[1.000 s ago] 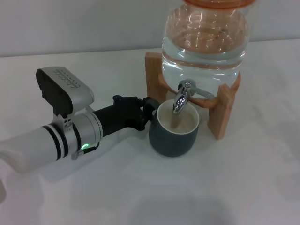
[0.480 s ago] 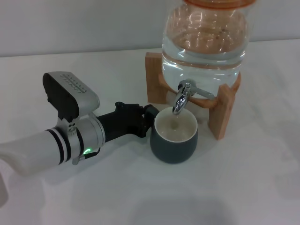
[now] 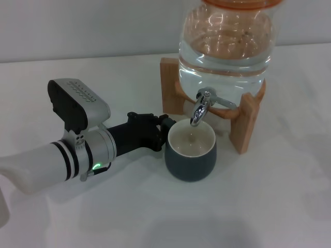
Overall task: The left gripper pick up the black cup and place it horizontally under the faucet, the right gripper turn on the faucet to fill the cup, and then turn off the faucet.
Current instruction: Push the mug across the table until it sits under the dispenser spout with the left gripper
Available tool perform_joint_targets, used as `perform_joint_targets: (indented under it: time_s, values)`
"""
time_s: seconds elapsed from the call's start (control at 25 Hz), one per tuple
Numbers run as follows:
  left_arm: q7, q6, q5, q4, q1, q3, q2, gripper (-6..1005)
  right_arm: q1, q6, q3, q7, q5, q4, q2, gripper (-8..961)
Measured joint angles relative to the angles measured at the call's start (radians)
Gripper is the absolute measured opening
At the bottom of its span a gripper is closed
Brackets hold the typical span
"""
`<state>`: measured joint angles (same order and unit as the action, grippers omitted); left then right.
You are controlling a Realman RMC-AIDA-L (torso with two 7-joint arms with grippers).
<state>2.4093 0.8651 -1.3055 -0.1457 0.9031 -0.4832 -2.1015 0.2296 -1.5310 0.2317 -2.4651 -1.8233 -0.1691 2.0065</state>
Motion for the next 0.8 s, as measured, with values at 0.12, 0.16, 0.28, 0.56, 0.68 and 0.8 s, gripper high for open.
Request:
perform_joint_targets:
  time_s: [0.12, 0.16, 0.28, 0.56, 0.68, 0.8]
  values:
    - [0.001, -0.002, -0.002, 0.000, 0.000, 0.002, 0.000, 201, -0.001, 0.000, 0.000, 0.000, 0.000, 0.000, 0.000, 869]
    - [0.001, -0.004, -0.003, 0.000, 0.001, 0.002, 0.000, 233, -0.001, 0.000, 0.000, 0.000, 0.001, 0.000, 0.000, 869]
    - [0.000, -0.007, -0.003, 0.000, 0.002, 0.003, 0.000, 316, -0.001, 0.001, 0.000, 0.000, 0.001, 0.000, 0.000, 869]
    - [-0.002, 0.012, -0.004, 0.003, -0.008, 0.003, 0.003, 416, 0.000, 0.004, 0.000, 0.000, 0.001, 0.000, 0.000, 869]
    - [-0.002, 0.041, -0.001, 0.009, -0.023, 0.003, 0.005, 411, 0.000, 0.004, 0.000, 0.000, 0.001, 0.000, 0.000, 869]
    - [-0.001, 0.067, -0.001, 0.019, -0.042, 0.003, 0.006, 411, 0.001, 0.005, 0.000, 0.000, 0.001, 0.000, 0.000, 869]
